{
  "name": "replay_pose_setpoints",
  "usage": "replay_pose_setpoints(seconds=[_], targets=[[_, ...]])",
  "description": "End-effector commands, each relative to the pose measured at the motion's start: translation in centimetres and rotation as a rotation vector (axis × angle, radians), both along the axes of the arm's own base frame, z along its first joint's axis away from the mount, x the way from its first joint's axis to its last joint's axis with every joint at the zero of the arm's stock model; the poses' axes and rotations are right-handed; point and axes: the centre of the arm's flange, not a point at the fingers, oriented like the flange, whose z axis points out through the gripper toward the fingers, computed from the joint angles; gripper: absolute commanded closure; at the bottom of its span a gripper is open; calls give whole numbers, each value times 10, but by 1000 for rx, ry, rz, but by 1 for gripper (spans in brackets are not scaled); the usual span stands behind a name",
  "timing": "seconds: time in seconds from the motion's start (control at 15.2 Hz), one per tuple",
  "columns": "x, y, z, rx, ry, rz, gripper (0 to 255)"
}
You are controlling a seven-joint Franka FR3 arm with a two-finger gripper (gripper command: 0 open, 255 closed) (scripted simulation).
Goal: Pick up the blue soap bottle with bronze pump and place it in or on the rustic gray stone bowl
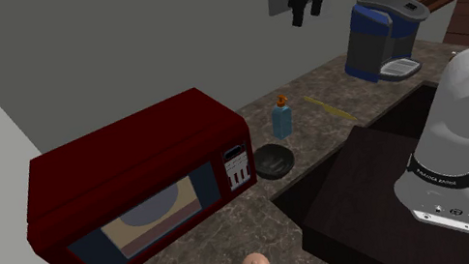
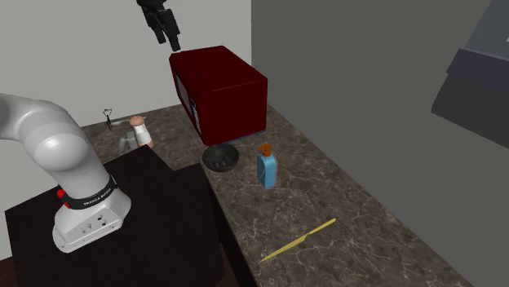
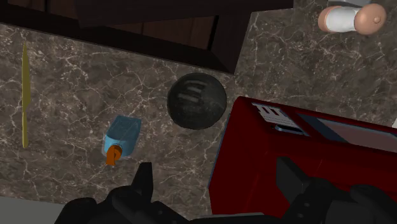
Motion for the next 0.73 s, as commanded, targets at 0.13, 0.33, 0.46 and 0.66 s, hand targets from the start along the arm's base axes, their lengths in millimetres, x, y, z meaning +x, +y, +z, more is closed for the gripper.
replay_pose_setpoints(seconds=[0.13, 0.33, 0.46, 0.66], targets=[[11, -14, -20, 1, 2, 9, 0], [27, -35, -50, 4, 6, 24, 0], [38, -49, -70, 5, 8, 33, 0], [54, -69, -101, 7, 12, 47, 0]])
